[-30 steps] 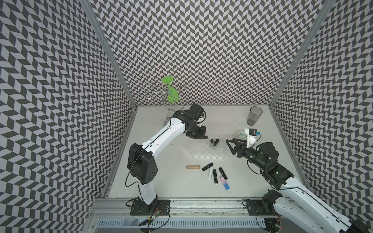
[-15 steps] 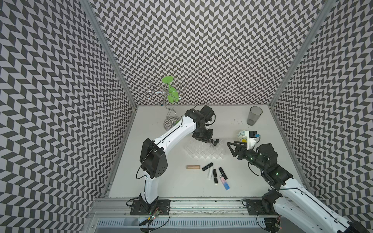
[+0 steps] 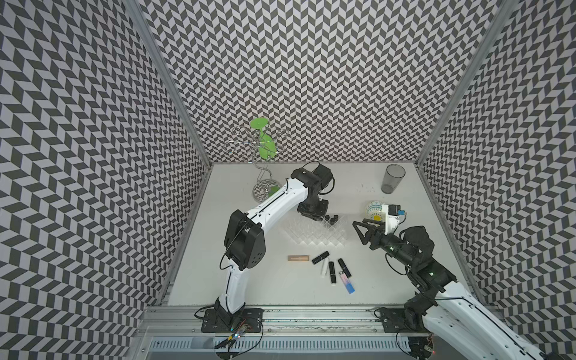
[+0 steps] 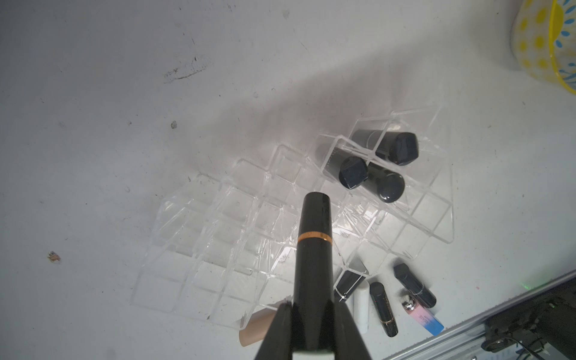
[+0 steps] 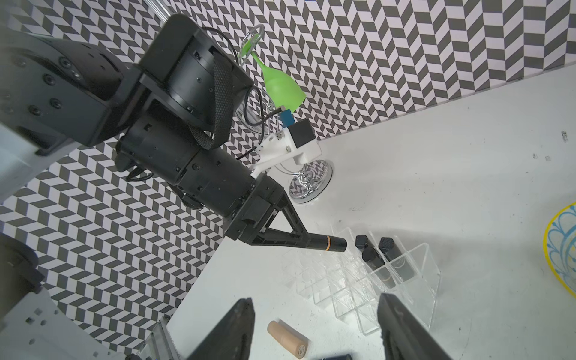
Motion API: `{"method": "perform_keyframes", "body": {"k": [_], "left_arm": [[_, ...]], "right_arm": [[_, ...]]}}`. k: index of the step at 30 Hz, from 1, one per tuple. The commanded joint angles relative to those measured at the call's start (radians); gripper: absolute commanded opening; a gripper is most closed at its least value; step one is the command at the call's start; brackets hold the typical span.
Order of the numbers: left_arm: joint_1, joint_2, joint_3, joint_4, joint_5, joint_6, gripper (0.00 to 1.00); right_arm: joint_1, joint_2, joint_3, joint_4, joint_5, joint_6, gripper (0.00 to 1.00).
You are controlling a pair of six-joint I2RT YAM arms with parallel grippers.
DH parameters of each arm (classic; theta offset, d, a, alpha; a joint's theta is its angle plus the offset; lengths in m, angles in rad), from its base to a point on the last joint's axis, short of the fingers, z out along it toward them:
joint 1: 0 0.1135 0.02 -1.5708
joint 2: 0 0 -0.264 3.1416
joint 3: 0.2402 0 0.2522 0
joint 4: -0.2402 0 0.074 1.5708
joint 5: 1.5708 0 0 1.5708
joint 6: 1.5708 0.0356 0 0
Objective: Arrange the lipsticks in the organizer
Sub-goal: Place the lipstick in the storage box.
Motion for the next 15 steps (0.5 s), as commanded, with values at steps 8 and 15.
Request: {"method": "perform_keyframes", "body": {"k": [8,15], "left_arm": [[-0.025,0.072,0.041,-0.018,-0.030,-0.001,0.00],[-0.034,0.103,0.054,-0.031,-0.067,-0.008,0.00]], "right_arm": [[-0.006,-0.021,-0.027,0.065,-0.021,-0.008,0.67],[-0.006,-0.037,-0.042,0.076,-0.023,-0.004,0.67]]}}
